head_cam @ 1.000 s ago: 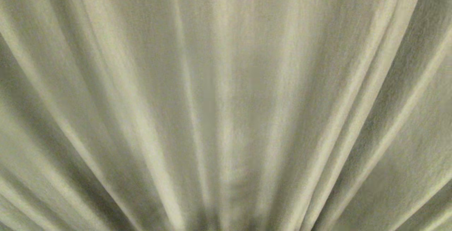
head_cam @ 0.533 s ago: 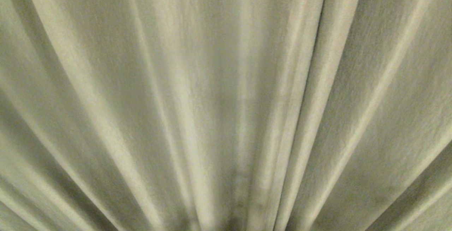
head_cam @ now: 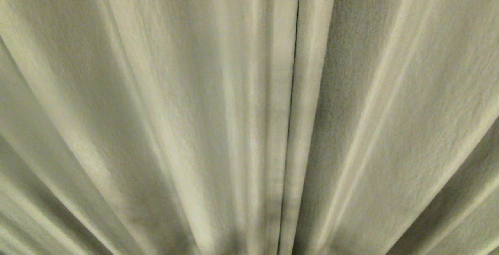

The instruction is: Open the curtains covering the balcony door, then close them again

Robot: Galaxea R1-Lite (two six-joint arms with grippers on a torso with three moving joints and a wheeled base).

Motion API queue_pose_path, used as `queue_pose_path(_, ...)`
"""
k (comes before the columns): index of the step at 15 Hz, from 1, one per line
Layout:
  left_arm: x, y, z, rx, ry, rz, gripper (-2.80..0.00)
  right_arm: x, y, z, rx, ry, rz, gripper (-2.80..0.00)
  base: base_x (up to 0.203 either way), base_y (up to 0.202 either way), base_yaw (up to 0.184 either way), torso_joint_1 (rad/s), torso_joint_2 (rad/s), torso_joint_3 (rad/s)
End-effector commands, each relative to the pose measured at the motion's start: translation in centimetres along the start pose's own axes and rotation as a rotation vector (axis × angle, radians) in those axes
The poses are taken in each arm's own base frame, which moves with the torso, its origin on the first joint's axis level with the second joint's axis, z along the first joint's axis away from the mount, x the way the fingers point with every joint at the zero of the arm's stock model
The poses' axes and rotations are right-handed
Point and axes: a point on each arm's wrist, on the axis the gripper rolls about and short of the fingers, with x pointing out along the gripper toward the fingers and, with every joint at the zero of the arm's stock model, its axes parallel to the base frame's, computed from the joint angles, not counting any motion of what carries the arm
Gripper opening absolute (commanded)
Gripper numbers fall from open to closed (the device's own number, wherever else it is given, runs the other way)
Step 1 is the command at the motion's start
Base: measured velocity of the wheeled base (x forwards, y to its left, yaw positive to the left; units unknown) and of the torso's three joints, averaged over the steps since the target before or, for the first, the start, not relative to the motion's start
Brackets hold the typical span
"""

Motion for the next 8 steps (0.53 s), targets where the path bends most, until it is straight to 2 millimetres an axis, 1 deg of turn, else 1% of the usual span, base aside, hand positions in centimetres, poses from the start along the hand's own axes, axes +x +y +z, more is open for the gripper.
queue_pose_path(1, -0.01, 0.01, -0.01, -0.001, -0.001, 0.001, -2.8, 0.01, 0.0, 0.01, -0.001, 0.0, 0.0, -2.8, 0.0, 0.0, 0.0, 0.0, 0.0, 0.0)
queue_pose_path(8, -0.01, 0.01, -0.02, -0.029, 0.001, 0.005, -2.8, 0.01, 0.0, 0.01, -0.001, 0.0, 0.001, -2.8, 0.0, 0.0, 0.0, 0.0, 0.0, 0.0)
